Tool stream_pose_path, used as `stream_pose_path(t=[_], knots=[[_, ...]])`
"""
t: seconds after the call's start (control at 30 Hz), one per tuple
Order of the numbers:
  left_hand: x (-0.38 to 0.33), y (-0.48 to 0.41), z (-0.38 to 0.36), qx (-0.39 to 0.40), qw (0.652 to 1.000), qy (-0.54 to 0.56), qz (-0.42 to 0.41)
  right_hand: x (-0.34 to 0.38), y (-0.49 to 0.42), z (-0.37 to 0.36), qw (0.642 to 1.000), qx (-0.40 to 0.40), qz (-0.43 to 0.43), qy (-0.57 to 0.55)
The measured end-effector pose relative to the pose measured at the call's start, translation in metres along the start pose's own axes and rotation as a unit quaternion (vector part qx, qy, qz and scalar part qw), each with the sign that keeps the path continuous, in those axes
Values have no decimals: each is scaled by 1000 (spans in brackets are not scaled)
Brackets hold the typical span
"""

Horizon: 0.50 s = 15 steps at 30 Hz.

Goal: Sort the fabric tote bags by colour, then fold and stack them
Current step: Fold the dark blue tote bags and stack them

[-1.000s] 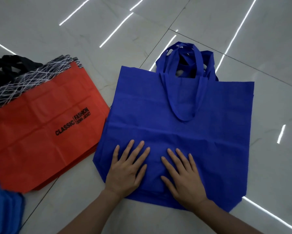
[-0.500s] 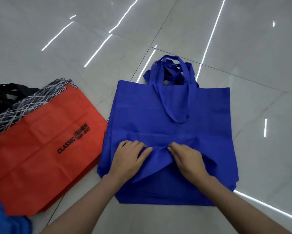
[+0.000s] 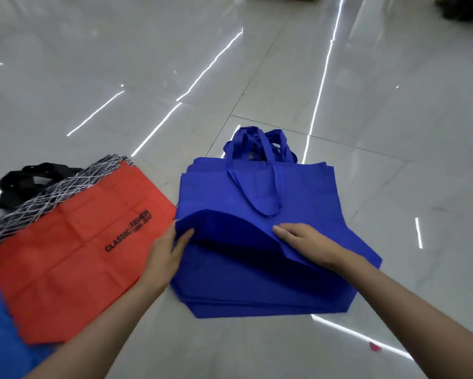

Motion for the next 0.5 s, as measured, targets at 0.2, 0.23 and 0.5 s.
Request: stream_pose_path(t=[0.2,0.23,0.5], knots=[[12,25,15,21,993,97,58,-36,80,27,996,-34,-51,-69],[14,28,18,24,990,122,71,-48,95,34,994,-50,-51,-79],[7,38,24,51,974,190,115,-107,130,22,996,-74,-50,9]])
Point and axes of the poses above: each hand's wrist, its own y-axis away from the middle knuckle, its own z-axis out of the back of the hand, x = y × z, the point moved 7 cm from there along -y, towards the middle knuckle, and after that the axes turned 5 degrees about y, right-handed, at the moved point
